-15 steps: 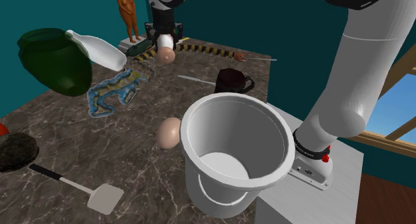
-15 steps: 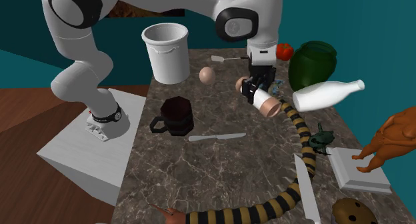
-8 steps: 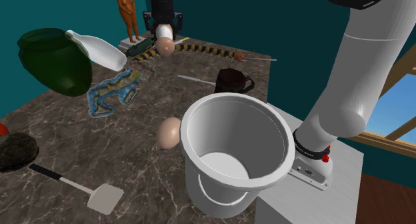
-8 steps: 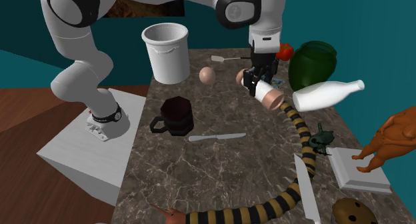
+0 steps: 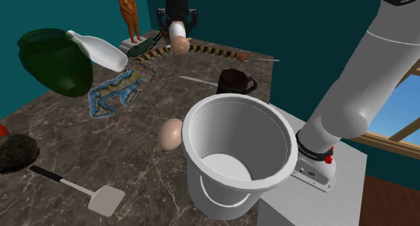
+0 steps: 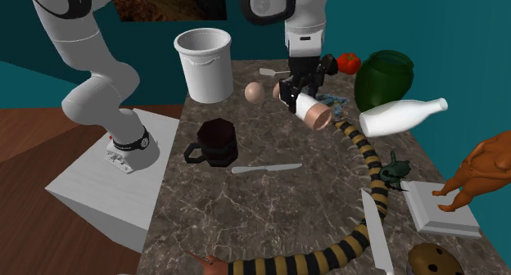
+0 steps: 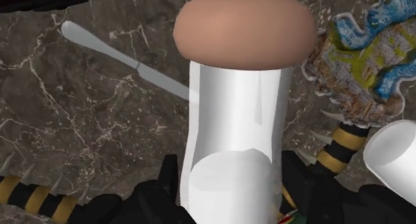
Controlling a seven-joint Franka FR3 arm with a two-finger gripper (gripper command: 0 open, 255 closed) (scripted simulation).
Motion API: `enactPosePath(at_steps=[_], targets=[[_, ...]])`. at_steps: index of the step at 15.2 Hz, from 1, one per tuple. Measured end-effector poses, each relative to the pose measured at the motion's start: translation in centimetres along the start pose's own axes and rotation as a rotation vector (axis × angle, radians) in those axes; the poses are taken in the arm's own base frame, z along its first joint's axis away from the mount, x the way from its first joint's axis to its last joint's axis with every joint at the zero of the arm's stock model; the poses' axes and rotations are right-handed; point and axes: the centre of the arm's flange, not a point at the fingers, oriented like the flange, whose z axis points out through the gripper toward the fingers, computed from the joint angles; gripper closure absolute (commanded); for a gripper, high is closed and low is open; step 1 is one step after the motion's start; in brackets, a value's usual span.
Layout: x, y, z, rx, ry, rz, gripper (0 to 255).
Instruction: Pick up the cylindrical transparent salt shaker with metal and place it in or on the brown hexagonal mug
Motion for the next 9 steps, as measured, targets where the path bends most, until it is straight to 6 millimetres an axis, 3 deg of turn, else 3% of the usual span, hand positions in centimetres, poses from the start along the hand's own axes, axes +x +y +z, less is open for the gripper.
enactPosePath(at_steps=[9], targets=[[-6.1, 10.2, -0.8, 0.000, 0.001, 0.000, 255]])
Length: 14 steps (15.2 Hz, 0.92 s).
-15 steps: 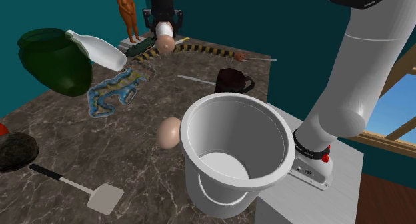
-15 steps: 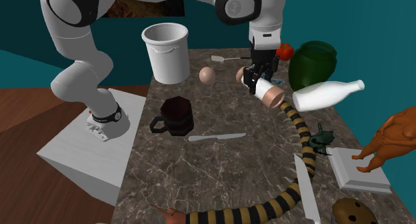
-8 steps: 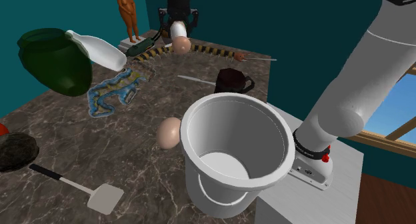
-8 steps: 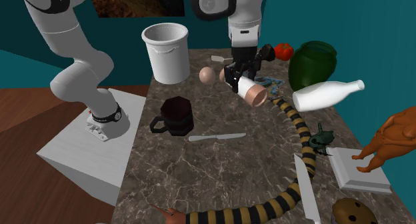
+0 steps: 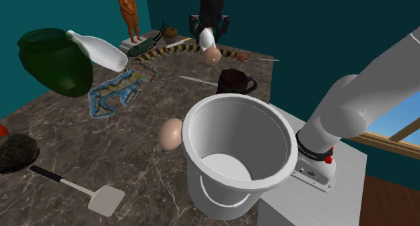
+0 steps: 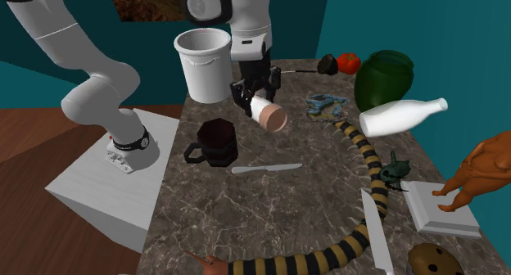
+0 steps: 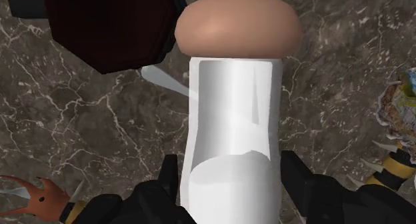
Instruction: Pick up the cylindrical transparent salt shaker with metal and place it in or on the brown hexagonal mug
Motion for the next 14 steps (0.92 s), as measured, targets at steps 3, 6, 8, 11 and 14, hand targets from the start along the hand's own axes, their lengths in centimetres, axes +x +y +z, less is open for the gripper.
enactPosePath(at_steps=[3, 6, 8, 11, 14], targets=[[-2.1, 3.3, -0.4, 0.000, 0.000, 0.000, 255], [-4.1, 6.2, -1.5, 0.032, 0.039, 0.000, 255], [-4.6, 8.5, -2.4, 0.054, 0.068, 0.001, 255], [-6.4, 10.9, -3.2, 0.087, 0.115, 0.001, 255], [-7.5, 11.1, -2.4, 0.119, 0.160, 0.002, 255]])
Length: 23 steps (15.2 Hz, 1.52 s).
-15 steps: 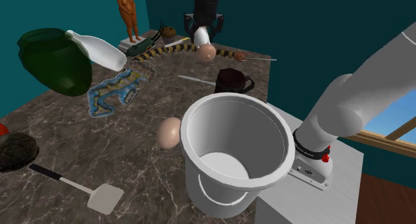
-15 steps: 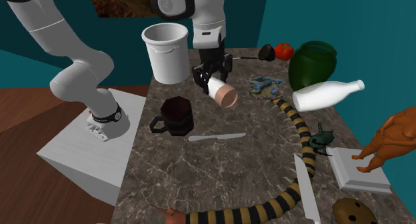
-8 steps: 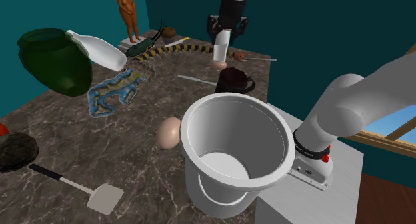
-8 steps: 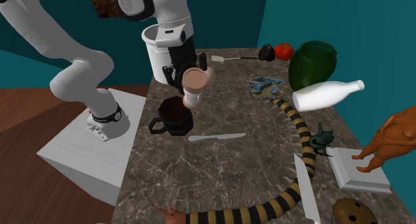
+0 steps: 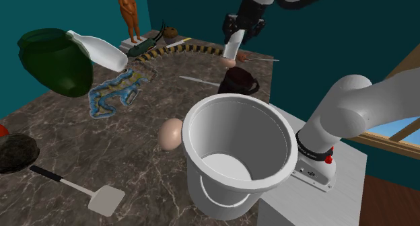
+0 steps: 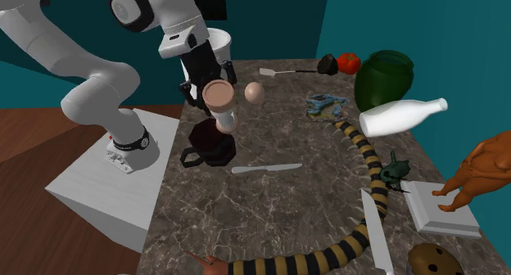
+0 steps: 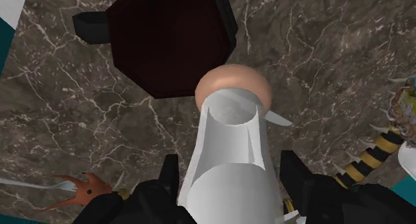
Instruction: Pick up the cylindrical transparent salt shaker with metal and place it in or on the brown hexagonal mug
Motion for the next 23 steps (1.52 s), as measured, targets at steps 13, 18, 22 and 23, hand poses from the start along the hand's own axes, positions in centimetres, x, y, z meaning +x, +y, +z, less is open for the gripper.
enactPosePath(at_steps=[13, 18, 22, 23], targets=[[-3.0, 2.2, 7.1, -0.117, -0.157, -0.001, 0], [1.8, 1.7, 10.2, -0.157, -0.191, 0.208, 0], [6.8, 2.7, 13.8, -0.196, -0.223, 0.420, 0], [7.7, 3.1, 14.9, -0.206, -0.232, 0.473, 0]])
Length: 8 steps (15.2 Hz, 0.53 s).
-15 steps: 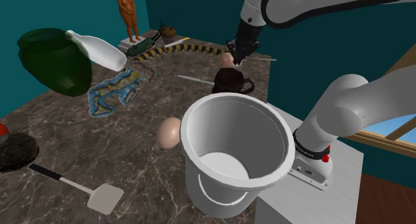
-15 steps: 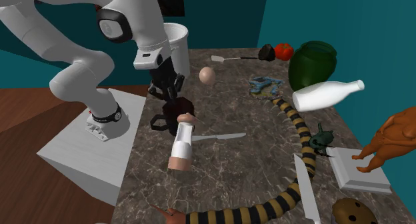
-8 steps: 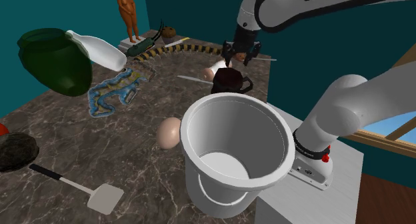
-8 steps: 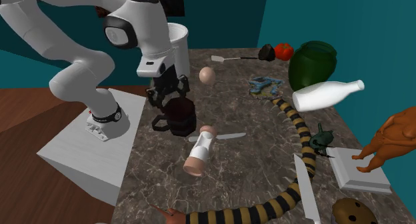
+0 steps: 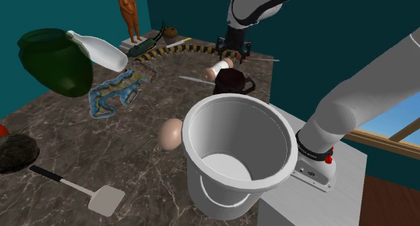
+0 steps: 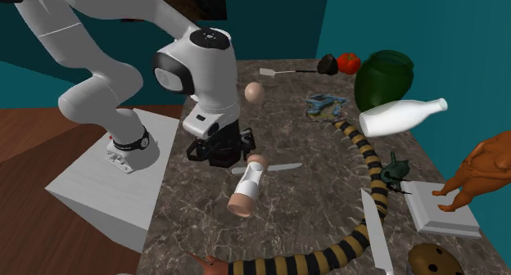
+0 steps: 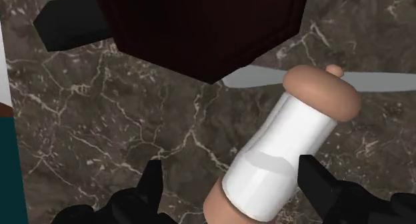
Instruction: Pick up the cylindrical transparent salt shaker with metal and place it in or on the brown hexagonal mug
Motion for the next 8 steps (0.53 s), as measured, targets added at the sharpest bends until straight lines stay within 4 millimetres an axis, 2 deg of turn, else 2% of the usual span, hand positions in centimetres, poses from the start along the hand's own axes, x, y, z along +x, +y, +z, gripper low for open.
enactPosePath(at_steps=[2, 3, 5, 8], targets=[[3.0, -0.4, 1.0, -0.012, -0.024, 0.106, 0], [3.9, -0.6, 1.6, -0.017, -0.032, 0.145, 0], [4.6, -0.7, 2.6, -0.021, -0.038, 0.175, 0], [4.6, -0.8, 4.2, -0.022, -0.040, 0.184, 0]])
